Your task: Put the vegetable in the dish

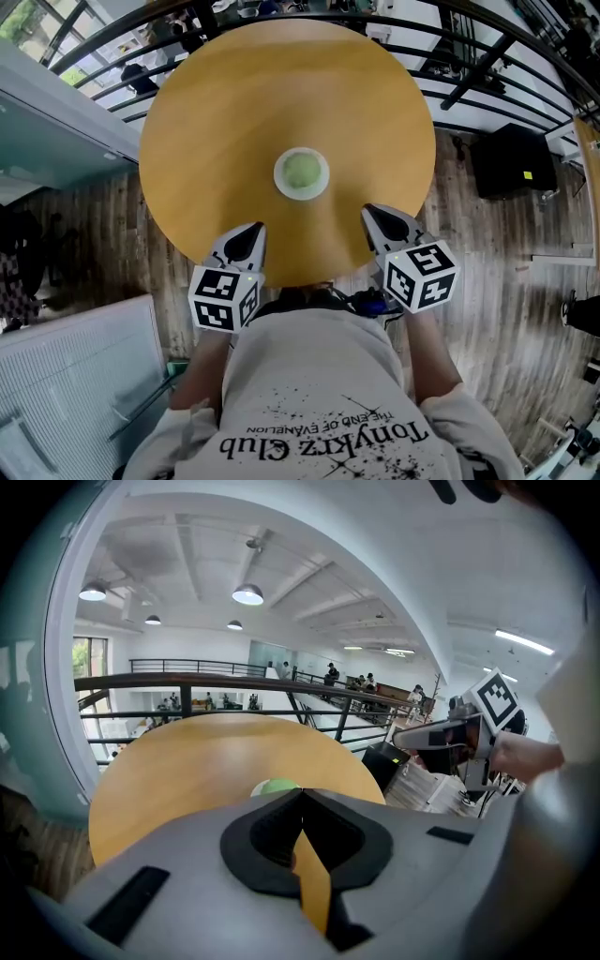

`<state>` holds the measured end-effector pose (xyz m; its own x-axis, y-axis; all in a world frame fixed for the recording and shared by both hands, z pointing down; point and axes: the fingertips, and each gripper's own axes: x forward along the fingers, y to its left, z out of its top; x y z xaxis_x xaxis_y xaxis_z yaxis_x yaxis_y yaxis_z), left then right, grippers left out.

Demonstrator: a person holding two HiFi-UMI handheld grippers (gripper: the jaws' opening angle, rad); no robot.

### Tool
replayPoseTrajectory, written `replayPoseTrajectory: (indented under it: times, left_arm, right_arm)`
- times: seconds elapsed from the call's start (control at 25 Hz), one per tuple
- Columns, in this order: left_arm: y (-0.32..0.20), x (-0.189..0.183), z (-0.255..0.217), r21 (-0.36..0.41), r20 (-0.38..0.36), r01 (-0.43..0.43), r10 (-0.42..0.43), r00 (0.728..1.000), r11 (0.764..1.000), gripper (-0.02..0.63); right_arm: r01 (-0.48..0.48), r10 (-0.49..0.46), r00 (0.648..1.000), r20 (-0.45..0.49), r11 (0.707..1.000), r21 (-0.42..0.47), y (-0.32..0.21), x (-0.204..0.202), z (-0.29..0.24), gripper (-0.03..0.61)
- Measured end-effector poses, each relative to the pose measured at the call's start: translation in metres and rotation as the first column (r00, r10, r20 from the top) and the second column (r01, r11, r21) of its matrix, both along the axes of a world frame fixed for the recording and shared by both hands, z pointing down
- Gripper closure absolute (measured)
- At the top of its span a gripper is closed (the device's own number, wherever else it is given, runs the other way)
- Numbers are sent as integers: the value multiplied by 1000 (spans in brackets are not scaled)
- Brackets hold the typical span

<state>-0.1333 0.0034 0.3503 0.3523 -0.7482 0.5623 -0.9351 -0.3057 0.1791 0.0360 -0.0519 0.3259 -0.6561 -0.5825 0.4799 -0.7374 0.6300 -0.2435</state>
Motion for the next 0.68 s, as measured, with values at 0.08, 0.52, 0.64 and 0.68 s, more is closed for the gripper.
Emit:
replayPoseTrajectory:
  times: [0.08,0.52,0.64,0.68]
  left_arm:
    - [2,-1,0,1,2,3,-3,1000,1000,591]
    - [5,-2,1,7,8,13,-13,1000,1000,591]
    - [3,-2,-1,7,7,9,-9,1000,1000,591]
    - [3,-3,-2,6,7,8,-8,1000,1000,591]
  right_arm:
    - [8,-8,1000,0,1000,2,0,-2,0,554]
    - [29,-29,1000,-8,999,15,1,-3,-2,554]
    - [23,-23,1000,-9,1000,5,0,-2,-1,554]
    - [21,-21,1000,-9,1000,1,0,-2,-2,554]
